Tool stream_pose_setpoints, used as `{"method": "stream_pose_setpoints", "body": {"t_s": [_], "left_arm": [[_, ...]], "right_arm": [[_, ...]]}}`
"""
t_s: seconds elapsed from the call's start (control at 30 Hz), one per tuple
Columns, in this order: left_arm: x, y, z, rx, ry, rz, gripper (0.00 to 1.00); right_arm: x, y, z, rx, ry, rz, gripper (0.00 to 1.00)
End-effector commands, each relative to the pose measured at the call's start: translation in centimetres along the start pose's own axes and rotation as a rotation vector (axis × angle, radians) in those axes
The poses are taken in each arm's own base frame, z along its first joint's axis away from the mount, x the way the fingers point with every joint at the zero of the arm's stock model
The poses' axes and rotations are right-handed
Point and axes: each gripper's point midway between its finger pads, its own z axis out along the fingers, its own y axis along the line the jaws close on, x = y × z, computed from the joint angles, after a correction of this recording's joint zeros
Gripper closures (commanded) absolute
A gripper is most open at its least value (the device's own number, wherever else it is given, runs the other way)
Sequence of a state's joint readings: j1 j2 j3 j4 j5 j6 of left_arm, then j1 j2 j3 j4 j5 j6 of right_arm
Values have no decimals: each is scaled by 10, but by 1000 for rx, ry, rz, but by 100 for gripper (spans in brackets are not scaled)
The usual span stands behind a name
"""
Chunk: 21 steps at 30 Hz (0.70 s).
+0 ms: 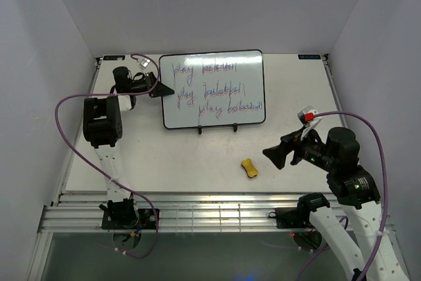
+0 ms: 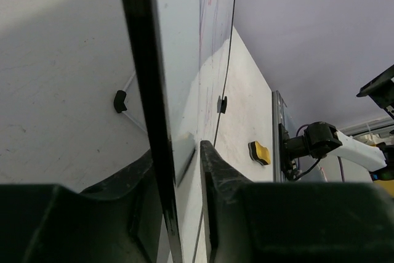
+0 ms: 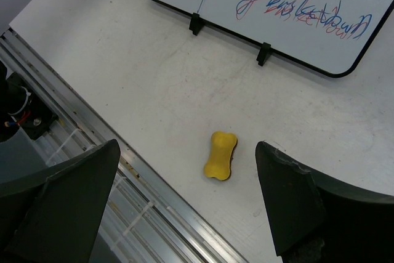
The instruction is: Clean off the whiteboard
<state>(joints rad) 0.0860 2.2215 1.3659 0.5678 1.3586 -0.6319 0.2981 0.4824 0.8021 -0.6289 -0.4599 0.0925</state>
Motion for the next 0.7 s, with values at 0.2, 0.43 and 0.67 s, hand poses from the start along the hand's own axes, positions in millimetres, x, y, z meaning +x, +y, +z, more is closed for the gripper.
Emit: {"method": "stream_pose_setpoints", "body": {"t_s": [0.2, 0.43, 0.67], "left_arm": [[11, -2, 4, 43, 32, 4, 83], [3, -13, 3, 42, 17, 26, 100], [-28, -39, 1, 36, -58, 52, 100]], "right_arm": [[-15, 8, -4, -30, -37, -45, 3], [-14, 7, -2, -28, -33, -41, 3], [-16, 2, -4, 10, -33, -20, 3]]}}
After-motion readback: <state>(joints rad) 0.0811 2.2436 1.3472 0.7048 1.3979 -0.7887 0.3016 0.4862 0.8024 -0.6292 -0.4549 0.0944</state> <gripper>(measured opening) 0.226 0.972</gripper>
